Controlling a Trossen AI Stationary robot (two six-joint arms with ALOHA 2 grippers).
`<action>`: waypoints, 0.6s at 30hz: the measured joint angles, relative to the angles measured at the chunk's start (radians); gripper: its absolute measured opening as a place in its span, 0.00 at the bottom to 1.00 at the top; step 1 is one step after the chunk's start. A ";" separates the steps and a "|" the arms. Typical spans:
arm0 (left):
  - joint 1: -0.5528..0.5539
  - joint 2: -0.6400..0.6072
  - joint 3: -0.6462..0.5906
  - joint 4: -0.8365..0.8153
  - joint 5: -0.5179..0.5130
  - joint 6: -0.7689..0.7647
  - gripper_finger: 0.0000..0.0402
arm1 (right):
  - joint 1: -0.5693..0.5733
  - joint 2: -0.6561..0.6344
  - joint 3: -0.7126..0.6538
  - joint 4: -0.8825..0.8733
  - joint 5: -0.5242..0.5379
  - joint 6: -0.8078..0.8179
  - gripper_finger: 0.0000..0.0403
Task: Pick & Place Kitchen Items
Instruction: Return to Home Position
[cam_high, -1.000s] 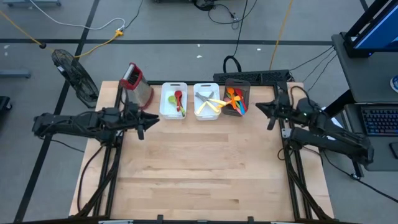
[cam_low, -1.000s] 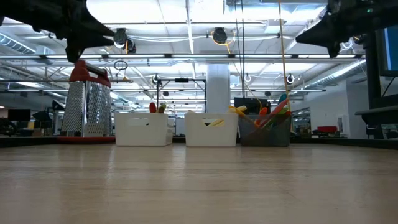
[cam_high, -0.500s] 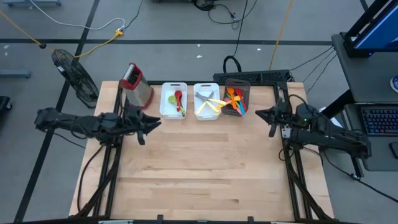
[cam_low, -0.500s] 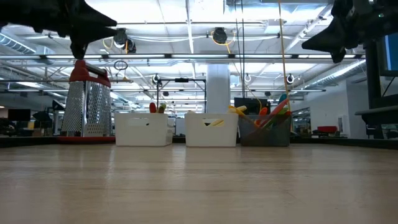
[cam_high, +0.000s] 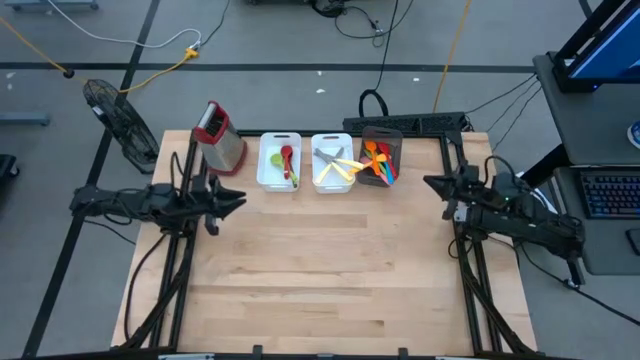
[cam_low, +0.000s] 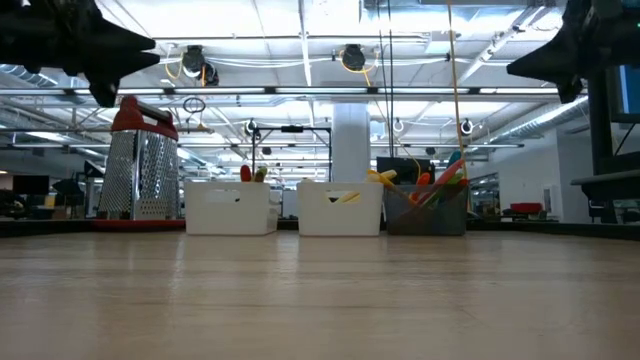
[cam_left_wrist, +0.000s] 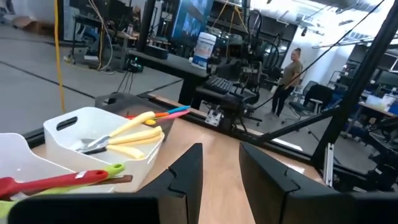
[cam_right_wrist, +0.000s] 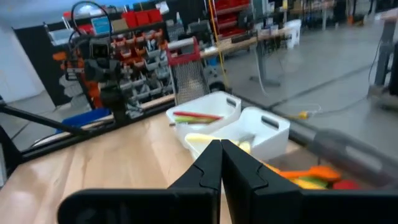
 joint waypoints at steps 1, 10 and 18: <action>0.000 -0.023 0.000 -0.017 -0.001 0.002 0.26 | 0.000 0.002 0.000 -0.007 -0.001 0.009 0.00; 0.000 -0.061 -0.139 0.129 -0.007 0.007 0.26 | 0.000 0.059 -0.095 0.130 0.011 -0.001 0.00; 0.000 -0.061 -0.172 0.120 0.028 -0.025 0.26 | 0.000 0.048 -0.129 0.143 0.075 -0.044 0.00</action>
